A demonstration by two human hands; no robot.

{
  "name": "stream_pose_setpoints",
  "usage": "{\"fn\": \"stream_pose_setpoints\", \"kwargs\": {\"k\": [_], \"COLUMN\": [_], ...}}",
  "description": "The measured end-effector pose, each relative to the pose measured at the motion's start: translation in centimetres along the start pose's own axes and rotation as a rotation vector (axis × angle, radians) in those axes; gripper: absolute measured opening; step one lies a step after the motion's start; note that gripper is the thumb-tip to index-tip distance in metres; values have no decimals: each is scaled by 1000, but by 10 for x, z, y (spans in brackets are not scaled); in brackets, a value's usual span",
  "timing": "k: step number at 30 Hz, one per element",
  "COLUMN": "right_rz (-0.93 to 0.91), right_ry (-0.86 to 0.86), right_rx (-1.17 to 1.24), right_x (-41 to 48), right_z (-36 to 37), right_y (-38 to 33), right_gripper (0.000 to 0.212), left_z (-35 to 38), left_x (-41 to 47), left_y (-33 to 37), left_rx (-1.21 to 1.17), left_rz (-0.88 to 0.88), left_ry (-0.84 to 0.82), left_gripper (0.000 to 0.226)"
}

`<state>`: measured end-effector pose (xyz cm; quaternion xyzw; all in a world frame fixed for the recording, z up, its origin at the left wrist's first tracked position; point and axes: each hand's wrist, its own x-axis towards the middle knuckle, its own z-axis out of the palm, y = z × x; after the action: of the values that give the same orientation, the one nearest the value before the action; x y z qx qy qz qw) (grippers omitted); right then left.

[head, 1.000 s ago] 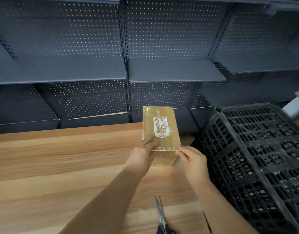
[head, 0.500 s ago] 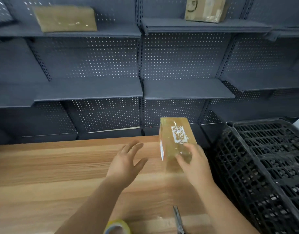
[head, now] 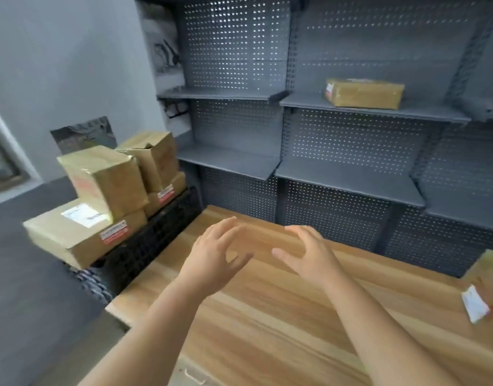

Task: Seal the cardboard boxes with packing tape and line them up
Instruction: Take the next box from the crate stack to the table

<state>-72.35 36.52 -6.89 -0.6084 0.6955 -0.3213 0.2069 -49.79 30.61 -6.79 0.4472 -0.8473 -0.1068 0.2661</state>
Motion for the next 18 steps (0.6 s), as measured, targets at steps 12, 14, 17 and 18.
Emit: {"fn": "stream_pose_setpoints", "kwargs": {"k": [12,14,17,18], "right_rz": [-279,-297,-321,-320], "right_ry": [-212,-208,-198,-191], "right_rx": [83,127,199,223], "right_x": [108,138,186,202], "right_z": [174,196,223,230], "right_y": [-161,-177,-203,-213], "right_gripper": [50,49,46,46], "left_z": [-127,-140,-160,-167], "left_x": [-61,-49,-22,-11], "left_y": [-197,-225,-262,-273], "left_rx": [19,7,24,32], "left_rz": [-361,-417,-465,-477], "left_ry": [145,182,212,207], "left_gripper": [56,53,57,58]}}
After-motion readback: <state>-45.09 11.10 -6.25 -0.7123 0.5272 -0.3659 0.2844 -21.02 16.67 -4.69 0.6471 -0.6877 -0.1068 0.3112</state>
